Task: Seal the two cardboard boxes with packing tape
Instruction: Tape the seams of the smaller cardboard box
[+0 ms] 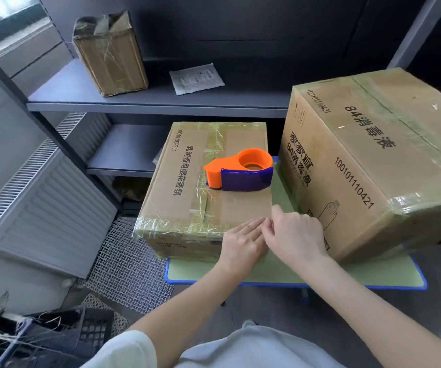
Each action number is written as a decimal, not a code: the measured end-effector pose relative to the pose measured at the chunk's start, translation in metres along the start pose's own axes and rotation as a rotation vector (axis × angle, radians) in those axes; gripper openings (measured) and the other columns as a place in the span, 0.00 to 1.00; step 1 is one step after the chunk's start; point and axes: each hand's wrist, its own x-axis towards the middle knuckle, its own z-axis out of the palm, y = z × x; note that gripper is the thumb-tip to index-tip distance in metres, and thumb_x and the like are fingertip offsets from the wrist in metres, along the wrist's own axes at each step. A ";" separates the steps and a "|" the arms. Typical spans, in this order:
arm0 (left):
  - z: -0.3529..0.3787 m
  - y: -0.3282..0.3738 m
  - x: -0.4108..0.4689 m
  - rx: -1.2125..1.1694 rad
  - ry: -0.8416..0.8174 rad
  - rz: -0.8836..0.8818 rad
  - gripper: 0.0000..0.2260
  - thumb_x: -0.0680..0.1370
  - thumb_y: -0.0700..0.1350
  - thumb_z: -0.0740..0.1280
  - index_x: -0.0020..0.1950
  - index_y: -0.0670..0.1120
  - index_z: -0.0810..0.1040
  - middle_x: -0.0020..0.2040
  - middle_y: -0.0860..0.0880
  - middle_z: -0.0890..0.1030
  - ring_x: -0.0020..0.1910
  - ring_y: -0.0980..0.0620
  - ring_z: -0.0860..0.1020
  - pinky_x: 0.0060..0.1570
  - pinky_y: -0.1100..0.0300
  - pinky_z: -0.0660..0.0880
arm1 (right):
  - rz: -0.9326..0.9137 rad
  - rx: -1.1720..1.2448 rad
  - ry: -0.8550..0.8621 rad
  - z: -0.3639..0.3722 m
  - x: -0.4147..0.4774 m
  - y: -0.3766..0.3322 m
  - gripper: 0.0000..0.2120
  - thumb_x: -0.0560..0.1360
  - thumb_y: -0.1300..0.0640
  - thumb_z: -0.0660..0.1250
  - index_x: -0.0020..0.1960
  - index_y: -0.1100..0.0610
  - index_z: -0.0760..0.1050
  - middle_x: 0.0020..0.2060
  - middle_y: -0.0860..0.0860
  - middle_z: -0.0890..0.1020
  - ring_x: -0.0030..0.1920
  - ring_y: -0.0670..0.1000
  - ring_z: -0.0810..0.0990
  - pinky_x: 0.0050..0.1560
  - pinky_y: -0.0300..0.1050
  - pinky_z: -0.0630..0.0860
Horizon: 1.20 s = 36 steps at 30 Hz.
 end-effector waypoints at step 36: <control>-0.141 -0.117 -0.106 0.285 -0.006 -0.514 0.19 0.79 0.47 0.59 0.64 0.37 0.75 0.66 0.43 0.74 0.67 0.47 0.71 0.70 0.47 0.62 | -0.701 0.084 -0.210 0.073 0.059 -0.106 0.32 0.80 0.42 0.48 0.75 0.53 0.38 0.75 0.47 0.42 0.75 0.51 0.41 0.71 0.44 0.33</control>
